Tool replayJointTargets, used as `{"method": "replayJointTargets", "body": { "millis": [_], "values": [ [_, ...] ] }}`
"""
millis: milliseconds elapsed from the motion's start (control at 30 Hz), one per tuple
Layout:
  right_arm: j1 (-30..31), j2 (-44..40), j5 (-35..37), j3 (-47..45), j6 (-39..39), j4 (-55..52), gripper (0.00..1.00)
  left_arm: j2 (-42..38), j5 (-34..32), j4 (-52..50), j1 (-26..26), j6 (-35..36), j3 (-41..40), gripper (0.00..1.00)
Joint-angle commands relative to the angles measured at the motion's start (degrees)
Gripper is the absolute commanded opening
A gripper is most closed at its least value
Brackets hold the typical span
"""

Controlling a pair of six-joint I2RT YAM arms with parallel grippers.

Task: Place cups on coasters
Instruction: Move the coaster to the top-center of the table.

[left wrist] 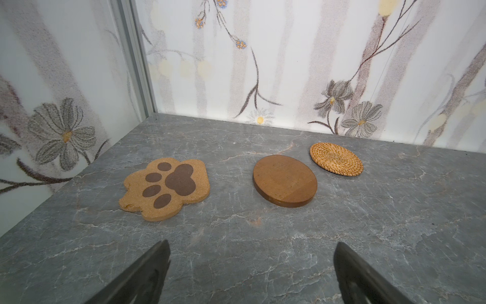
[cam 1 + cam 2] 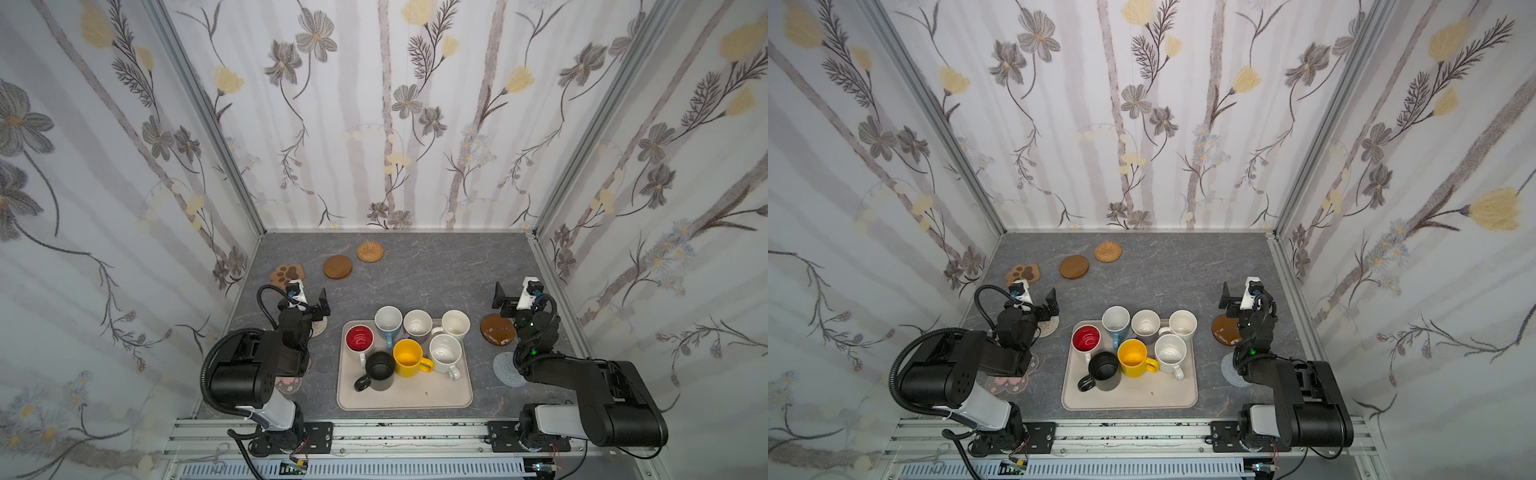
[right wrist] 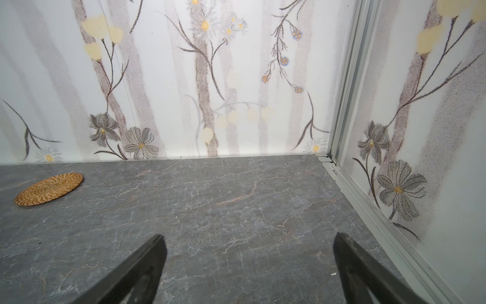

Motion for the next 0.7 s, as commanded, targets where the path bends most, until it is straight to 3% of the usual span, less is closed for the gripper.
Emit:
{"method": "replayJointTargets", "body": {
  "millis": [0, 500, 567, 667],
  "values": [
    [0.0, 0.26, -0.32, 0.47, -0.73, 1.85, 1.0, 0.07, -2.5, 2.58, 0.13, -1.37, 0.25, 1.0],
    [-1.15, 0.19, -1.91, 0.86, 0.22, 1.41, 1.0, -0.01, -1.5, 2.13, 0.55, -1.73, 0.46, 1.0],
    [-0.82, -1.52, 1.78, 2.35, 1.07, -2.6, 1.0, -0.67, -3.73, 1.61, 0.28, -2.0, 0.78, 1.0],
    [-0.73, -9.02, 6.73, 7.42, 3.41, -19.42, 1.0, -4.17, -5.39, -4.05, -0.05, -2.04, 2.22, 1.0]
  ]
}}
